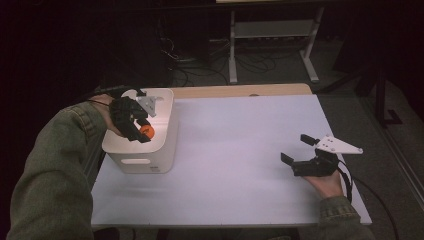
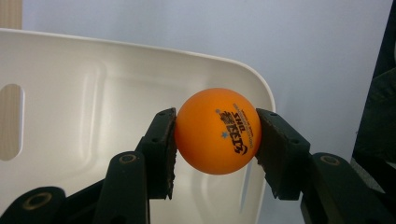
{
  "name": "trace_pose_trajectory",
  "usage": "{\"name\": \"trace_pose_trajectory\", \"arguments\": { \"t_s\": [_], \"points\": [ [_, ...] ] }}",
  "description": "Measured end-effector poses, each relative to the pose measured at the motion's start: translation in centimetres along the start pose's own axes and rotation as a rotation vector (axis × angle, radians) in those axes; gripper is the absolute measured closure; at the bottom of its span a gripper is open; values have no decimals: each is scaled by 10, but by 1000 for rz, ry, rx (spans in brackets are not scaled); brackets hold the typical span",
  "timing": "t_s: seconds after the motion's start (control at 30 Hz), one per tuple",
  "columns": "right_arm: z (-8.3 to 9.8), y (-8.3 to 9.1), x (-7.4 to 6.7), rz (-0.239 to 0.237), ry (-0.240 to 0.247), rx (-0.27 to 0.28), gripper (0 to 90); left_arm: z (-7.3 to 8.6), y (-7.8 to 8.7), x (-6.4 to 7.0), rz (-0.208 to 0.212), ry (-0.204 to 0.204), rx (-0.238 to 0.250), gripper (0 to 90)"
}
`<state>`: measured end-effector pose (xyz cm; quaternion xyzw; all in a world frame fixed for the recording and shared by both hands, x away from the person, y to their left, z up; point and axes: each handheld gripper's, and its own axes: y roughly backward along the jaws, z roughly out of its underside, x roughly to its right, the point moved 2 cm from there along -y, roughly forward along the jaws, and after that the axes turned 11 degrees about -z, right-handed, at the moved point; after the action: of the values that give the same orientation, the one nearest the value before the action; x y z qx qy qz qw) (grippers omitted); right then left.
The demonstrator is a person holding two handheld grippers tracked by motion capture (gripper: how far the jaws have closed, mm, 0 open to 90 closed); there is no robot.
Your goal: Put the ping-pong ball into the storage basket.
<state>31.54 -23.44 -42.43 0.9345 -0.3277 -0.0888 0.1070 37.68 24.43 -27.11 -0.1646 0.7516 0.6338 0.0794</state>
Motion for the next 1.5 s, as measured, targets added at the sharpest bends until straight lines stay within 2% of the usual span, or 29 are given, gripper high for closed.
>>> {"name": "trace_pose_trajectory", "arguments": {
  "t_s": [0.2, 0.77, 0.97, 1.17, 1.3, 1.5],
  "points": [
    [0, 0, 0, -1, 0, 1, 0, -2, -6, 2, 16, -9, 17, 510],
    [0, 1, 0, -1, -4, 8, 0, -5, -35, 2, 42, -21, -22, 509],
    [0, 1, 0, -1, -1, 8, 0, -2, -42, 1, 51, -6, -39, 509],
    [0, 2, 0, 0, 1, 11, 0, -2, -46, 1, 53, -10, -47, 509],
    [-1, 2, 0, 4, 4, 13, 0, 0, -50, 1, 57, 5, -27, 509],
    [-1, 2, 0, 5, 3, 14, 0, 4, -57, 2, 61, 3, -41, 509]
  ]
}}
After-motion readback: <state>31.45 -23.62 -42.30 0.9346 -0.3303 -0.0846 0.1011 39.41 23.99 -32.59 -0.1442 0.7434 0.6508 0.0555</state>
